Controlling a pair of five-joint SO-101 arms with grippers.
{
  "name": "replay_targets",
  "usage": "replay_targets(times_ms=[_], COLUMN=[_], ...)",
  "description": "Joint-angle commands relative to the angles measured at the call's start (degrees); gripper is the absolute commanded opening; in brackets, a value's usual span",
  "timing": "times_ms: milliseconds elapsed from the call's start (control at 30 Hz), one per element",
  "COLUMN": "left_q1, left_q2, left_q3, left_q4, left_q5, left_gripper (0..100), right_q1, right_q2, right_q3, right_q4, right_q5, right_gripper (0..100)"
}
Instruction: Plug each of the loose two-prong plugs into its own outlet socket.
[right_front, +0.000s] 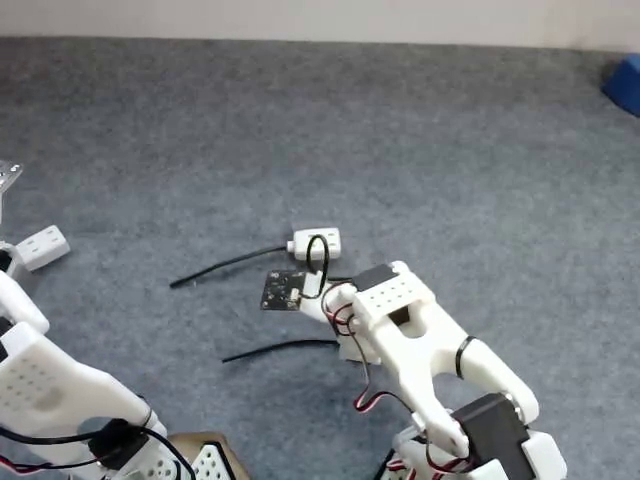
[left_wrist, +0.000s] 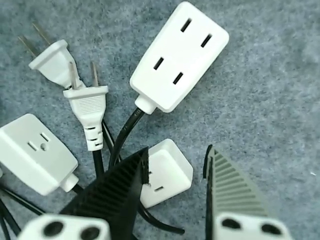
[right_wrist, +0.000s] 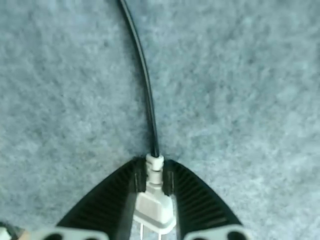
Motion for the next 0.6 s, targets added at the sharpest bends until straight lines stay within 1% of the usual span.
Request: replay_targets(times_ms=[0, 100, 200, 300, 433, 500, 567], left_q1=[-0.5, 0.0, 2.2, 5.4, 9.6, 11.8, 14.1], left_q2=[-0.9, -0.9, -1.5, -1.5, -1.5, -1.5, -1.5], left_q3=[-0.3, -0.7, -0.9, -2.2, -5.6, -8.2, -11.1], left_q4=[-0.5, 1.0, 4.5, 7.9, 15.6, 18.9, 20.7], left_q5=[-0.4, -0.2, -0.2, 0.0, 0.2, 3.0, 6.1], left_gripper=[20, 20, 20, 20, 20, 20, 20], right_q1=[-0.6, 2.6, 5.8, 9.2, 15.5, 18.6, 20.4], right_q2=[-0.4, 0.0, 0.2, 0.5, 4.6, 7.6, 10.9], right_q3=[-5.1, -16.5, -29.3, -38.1, -44.5, -47.3, -49.2], right_q4=[1.4, 7.5, 13.4, 16.4, 19.3, 20.6, 21.7], right_q5=[-6.6, -12.4, -20.9, -28.8, -46.0, -54.9, -61.2], right_gripper=[0.6, 0.6, 0.6, 0.6, 0.5, 0.5, 0.5])
